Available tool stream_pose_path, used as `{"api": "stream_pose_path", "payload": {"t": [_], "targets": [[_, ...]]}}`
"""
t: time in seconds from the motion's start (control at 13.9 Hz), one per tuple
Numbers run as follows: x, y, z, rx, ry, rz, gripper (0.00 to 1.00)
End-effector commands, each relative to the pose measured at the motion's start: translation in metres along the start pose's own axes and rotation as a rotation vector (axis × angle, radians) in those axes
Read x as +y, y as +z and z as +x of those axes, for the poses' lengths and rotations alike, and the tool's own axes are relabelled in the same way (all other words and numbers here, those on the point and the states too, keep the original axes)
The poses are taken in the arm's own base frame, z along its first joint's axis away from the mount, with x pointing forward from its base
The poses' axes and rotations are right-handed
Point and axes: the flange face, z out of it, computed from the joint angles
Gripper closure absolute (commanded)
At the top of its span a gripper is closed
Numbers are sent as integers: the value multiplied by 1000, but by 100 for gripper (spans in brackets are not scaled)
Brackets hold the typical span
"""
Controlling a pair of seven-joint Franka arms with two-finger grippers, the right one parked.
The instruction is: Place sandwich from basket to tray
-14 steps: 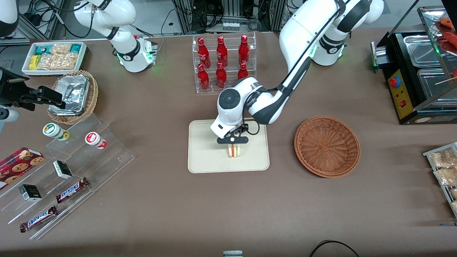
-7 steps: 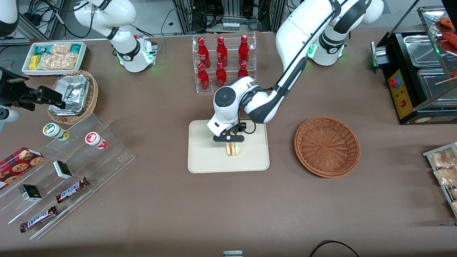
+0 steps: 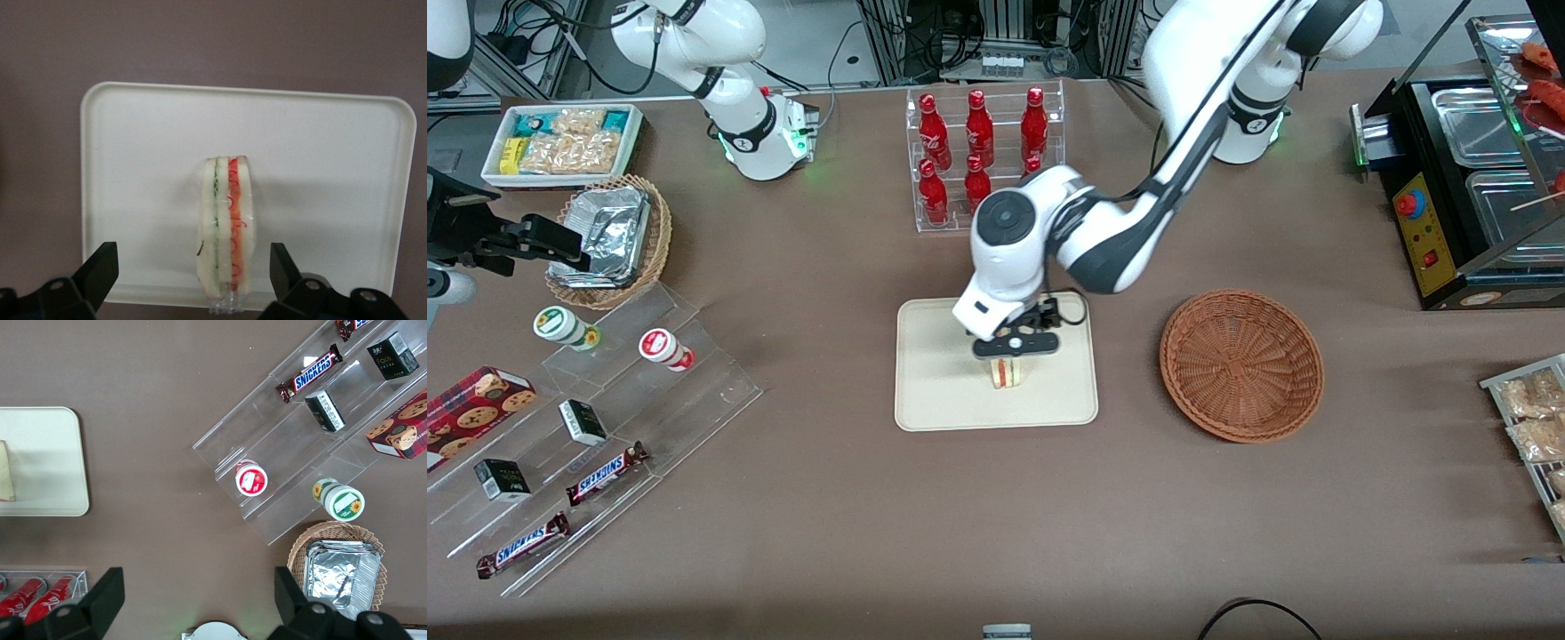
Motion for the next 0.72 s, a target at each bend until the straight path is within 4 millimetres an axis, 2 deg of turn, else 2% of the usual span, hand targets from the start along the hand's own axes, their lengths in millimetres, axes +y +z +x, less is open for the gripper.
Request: {"api": "stream_pose_path", "payload": {"t": [0.0, 0.14, 0.29, 0.43, 0.65], "targets": [[-51, -56, 23, 13, -108, 34, 0], [-102, -93, 48, 33, -177, 39, 0], [-147, -120, 56, 47, -205, 37, 0], [-196, -136, 62, 44, -171, 43, 0], [-258, -162, 67, 25, -126, 77, 0]]}}
